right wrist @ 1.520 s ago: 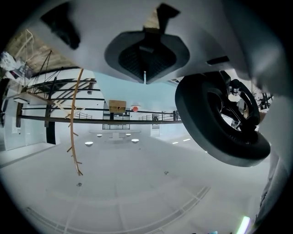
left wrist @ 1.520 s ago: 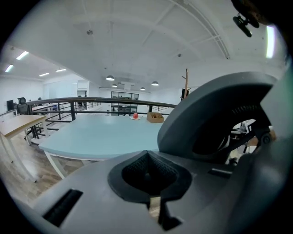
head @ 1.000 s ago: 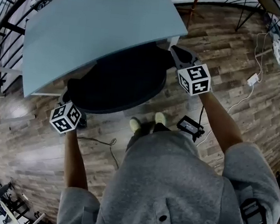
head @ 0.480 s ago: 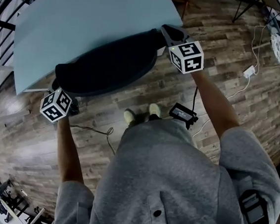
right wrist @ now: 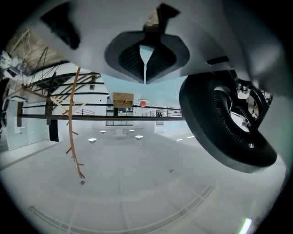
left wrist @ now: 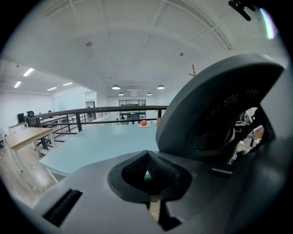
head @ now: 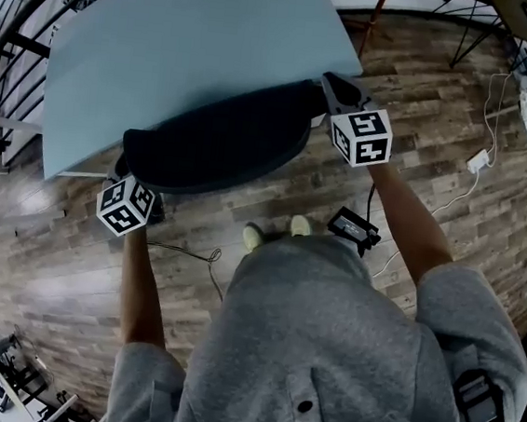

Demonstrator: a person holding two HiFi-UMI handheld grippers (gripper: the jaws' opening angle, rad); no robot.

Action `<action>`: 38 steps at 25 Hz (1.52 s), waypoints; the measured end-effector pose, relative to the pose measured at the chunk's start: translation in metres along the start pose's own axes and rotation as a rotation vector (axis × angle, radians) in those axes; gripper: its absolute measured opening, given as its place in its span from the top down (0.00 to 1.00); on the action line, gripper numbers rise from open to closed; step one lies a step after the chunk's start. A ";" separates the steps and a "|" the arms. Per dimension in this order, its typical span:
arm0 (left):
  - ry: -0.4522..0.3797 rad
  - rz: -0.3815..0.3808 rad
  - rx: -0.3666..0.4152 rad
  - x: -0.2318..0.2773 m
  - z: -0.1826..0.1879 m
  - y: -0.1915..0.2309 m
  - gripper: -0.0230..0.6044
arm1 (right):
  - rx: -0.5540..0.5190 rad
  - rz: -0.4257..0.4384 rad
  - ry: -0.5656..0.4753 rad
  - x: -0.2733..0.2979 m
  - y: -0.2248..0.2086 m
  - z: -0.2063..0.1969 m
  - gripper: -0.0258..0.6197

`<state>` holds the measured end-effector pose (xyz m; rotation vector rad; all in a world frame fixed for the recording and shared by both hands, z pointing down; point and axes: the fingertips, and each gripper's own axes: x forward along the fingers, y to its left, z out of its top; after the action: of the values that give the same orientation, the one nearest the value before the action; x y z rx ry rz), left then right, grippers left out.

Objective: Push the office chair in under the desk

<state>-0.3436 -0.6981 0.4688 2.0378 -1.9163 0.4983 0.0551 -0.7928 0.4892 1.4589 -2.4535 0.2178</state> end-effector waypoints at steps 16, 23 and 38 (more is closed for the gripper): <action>-0.186 0.089 -0.067 -0.095 0.006 -0.017 0.94 | -0.164 0.078 0.008 -0.081 0.006 0.018 0.91; -0.236 0.016 -0.052 -0.156 0.035 -0.098 0.94 | -0.279 0.121 0.027 -0.158 0.009 0.042 0.91; -0.275 -0.050 -0.050 -0.271 0.033 -0.153 0.94 | -0.087 0.059 -0.157 -0.268 0.125 0.076 0.91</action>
<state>-0.2032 -0.4603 0.3212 2.2112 -1.9979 0.1618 0.0543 -0.5295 0.3355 1.4173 -2.5967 0.0075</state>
